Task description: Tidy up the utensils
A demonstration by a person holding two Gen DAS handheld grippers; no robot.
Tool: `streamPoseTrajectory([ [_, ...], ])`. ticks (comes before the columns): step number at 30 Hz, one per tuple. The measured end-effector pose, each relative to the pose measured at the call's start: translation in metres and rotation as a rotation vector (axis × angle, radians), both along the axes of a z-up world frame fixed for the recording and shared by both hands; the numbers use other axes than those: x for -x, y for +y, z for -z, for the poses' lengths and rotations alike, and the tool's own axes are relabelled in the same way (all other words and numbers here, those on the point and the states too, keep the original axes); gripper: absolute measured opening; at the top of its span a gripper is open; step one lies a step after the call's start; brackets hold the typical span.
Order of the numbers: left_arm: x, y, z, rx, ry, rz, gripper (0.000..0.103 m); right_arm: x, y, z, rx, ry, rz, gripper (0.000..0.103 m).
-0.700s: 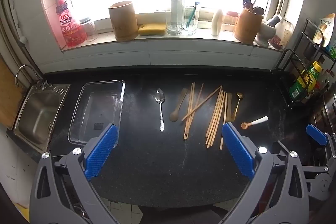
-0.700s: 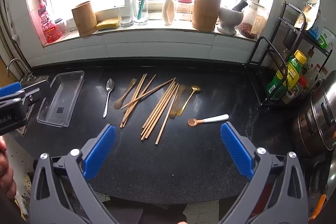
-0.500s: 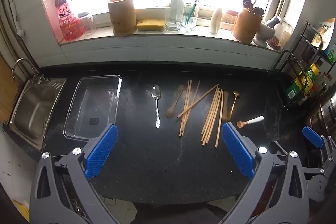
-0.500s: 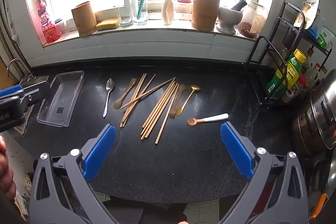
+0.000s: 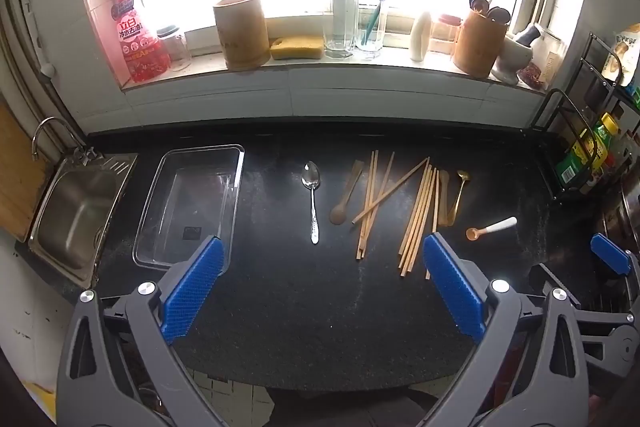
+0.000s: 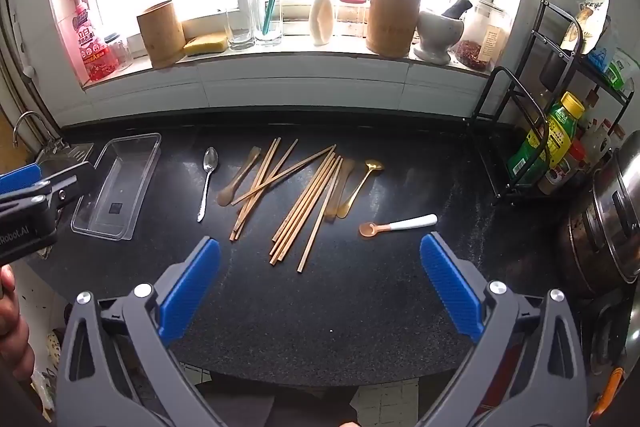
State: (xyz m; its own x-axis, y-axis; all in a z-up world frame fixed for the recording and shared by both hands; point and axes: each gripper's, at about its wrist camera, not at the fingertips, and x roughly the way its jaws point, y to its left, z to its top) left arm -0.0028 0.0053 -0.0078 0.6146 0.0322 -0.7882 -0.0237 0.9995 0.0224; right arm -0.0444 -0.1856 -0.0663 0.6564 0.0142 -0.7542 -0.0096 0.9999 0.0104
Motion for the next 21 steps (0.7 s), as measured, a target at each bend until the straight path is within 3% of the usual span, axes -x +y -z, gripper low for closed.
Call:
streamPoseTrajectory([
  [21,-0.0046,0.0043,0.0045,0.018,0.003,-0.007,0.097,-0.007,0.0013,0.0029,-0.008,0.0,-0.002,0.097],
])
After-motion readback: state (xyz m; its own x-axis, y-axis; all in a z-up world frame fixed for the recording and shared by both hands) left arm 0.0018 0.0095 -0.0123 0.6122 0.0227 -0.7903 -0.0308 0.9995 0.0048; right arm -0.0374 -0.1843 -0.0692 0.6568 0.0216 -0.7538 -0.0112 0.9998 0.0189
